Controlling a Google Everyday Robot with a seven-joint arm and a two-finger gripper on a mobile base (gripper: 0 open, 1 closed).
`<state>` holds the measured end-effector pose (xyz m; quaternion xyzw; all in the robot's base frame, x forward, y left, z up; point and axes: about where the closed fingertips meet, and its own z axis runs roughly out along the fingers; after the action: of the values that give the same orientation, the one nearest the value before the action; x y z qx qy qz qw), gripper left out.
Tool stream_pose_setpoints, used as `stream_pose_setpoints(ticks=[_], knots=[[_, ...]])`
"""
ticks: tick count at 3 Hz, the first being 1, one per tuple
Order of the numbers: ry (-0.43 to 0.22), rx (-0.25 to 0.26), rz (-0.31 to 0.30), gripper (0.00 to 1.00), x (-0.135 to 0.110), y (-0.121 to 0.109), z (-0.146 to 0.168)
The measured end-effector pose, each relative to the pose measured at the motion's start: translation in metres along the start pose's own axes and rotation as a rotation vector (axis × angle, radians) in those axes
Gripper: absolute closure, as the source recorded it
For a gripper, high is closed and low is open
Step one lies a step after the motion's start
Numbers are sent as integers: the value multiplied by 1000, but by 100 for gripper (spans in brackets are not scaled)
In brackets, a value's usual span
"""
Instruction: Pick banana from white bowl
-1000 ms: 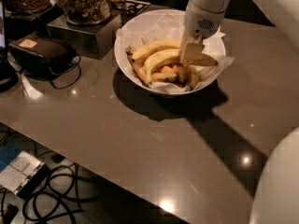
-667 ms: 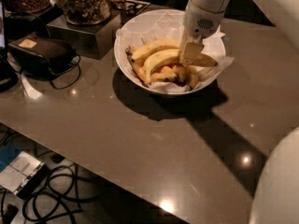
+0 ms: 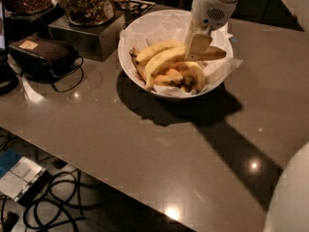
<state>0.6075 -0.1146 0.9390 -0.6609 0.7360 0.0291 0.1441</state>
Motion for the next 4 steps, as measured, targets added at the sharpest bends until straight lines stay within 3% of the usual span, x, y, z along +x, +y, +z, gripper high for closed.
stream_pose_setpoints(ticks=[4], knots=[[-148, -32, -2, 100, -8, -10, -17]])
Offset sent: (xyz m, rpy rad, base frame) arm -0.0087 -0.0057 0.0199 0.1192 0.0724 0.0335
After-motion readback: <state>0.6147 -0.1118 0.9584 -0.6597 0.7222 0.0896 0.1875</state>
